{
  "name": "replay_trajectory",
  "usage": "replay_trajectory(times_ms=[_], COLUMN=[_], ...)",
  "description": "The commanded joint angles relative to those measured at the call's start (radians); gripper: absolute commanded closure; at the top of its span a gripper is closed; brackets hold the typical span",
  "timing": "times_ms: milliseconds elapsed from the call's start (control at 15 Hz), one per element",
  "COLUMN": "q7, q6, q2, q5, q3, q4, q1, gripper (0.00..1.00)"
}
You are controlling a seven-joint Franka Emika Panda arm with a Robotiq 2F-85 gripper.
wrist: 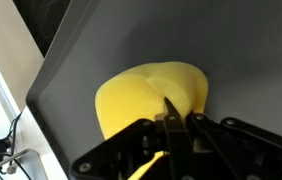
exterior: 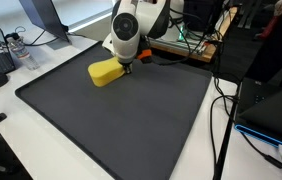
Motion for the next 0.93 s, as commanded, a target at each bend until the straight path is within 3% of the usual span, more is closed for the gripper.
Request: replay_trajectory(times_ms=[0,133,200,400,867], q7=[0.021,0.016,0.017,0.028,0.024], q6=[-0.034,-0.027,-0.034,-0.035,-0.082], q2=[0.010,0.005,0.003,-0.014,-0.045], q5=[-0.007,-0.002,-0.004,-0.008,0.001], q3=[0.004,0.007,0.007,0.005,0.016], q4=[0.015,0.010,0.009,-0.004,-0.012], q1=[0.010,0.007,0.009,0.011,0.011], gripper=[0.98,0.98,0.68,0.54,0.05])
